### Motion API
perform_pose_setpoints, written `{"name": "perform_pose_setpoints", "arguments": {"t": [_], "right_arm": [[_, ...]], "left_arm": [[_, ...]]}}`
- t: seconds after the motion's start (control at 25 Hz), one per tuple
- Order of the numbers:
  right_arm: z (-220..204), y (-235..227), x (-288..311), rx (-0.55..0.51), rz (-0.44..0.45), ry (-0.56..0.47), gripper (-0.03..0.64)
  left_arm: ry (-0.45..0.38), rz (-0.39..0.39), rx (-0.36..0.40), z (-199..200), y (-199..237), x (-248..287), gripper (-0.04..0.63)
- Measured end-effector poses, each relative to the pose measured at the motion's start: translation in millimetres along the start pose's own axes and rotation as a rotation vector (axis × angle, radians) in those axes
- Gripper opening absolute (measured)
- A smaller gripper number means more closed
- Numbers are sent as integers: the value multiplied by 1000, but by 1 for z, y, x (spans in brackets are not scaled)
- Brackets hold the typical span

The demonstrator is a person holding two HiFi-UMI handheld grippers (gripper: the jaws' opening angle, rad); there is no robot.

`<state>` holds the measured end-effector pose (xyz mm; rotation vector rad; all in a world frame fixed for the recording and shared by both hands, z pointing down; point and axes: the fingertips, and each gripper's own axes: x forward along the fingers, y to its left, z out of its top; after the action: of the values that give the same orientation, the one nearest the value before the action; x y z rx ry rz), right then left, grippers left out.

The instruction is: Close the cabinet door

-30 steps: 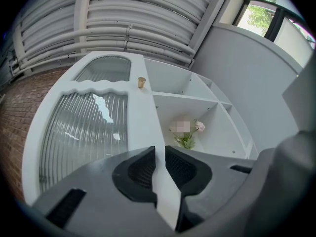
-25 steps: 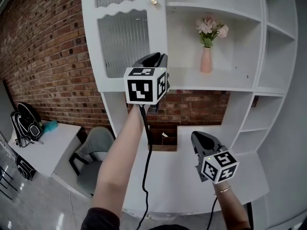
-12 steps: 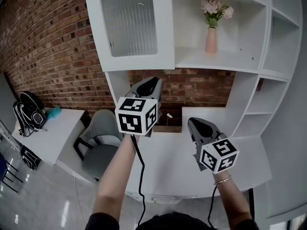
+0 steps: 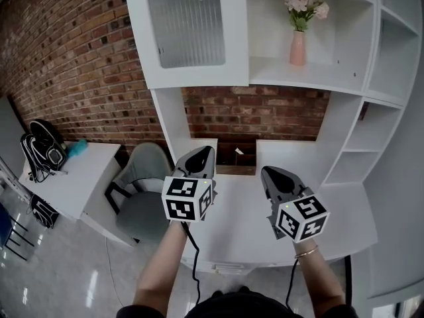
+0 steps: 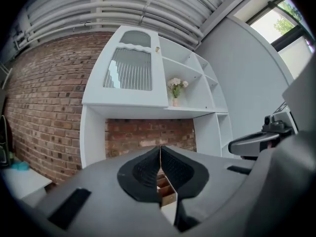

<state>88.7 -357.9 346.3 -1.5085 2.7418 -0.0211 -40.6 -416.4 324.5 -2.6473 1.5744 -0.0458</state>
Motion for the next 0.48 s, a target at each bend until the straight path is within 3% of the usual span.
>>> {"name": "perform_pose_setpoints", "arguments": {"t": [0.48], "right_arm": [[-43, 13, -6, 53, -5, 63, 0]], "left_arm": [[108, 39, -32, -79, -2, -49, 11]]}}
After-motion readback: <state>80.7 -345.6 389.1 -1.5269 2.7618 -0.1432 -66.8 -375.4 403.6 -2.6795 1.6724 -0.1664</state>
